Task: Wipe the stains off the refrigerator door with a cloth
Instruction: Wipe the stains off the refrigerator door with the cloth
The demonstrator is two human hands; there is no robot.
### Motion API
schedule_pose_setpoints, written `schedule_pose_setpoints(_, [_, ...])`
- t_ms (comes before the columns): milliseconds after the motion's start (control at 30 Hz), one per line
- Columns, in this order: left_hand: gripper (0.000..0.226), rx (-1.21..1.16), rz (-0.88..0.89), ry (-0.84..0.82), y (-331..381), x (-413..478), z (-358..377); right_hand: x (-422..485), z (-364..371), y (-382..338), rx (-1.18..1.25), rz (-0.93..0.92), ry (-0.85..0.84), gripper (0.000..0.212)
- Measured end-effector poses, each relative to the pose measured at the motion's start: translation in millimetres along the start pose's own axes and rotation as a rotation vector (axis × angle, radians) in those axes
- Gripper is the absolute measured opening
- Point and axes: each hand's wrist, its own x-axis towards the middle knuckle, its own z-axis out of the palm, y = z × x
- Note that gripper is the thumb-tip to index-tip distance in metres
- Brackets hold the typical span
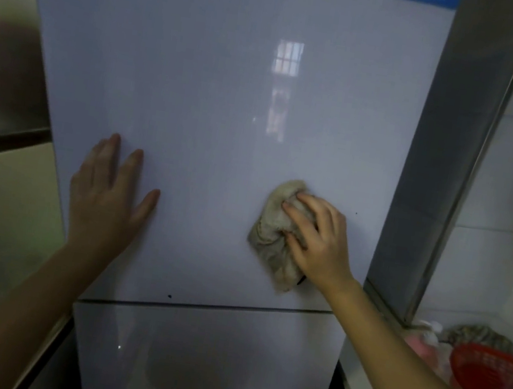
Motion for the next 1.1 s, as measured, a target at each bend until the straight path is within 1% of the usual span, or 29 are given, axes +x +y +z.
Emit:
schedule_pose_setpoints(167, [0.061,0.017,0.041,0.042,-5.8,-2.7,4.7,17.4,-28.8,40.5,-0.063,0.058,0.055,0.043])
schedule_pose_setpoints(300, [0.059,0.005,0.076,0.056,-11.2,-2.6,6.9,21.3,-45.3,68.9,-0.074,0.069,0.037,0.043])
schedule_pose_setpoints(400, [0.056,0.002,0.108,0.073,-17.2,-2.9,8.1,7.6,-48.6,76.4,-0.092,0.103,0.031,0.044])
schedule_pose_setpoints(500, [0.053,-0.012,0.166,0.067,-27.1,-2.3,8.5,-16.0,-43.1,69.7,-0.101,0.184,0.038,0.049])
schedule_pose_setpoints(600, [0.052,0.002,0.241,0.054,-39.0,-3.8,6.3,-38.3,-29.7,47.8,-0.086,0.274,0.035,0.051])
schedule_pose_setpoints(667, [0.051,0.012,0.253,0.05,-45.3,-9.5,4.0,-47.7,-20.0,29.9,-0.065,0.317,0.04,0.051])
schedule_pose_setpoints(867, [0.052,0.022,0.257,0.034,-65.1,-31.5,1.1,-23.9,-3.1,1.7,0.004,0.476,0.141,0.051])
schedule_pose_setpoints(967, [0.052,0.005,0.251,0.023,-72.1,-37.2,3.1,-2.1,3.0,-12.4,0.023,0.416,0.135,0.052])
schedule_pose_setpoints(1100, [0.054,-0.031,0.234,-0.012,-77.3,-49.5,7.4,8.1,23.0,-41.4,0.008,0.227,0.083,0.05])
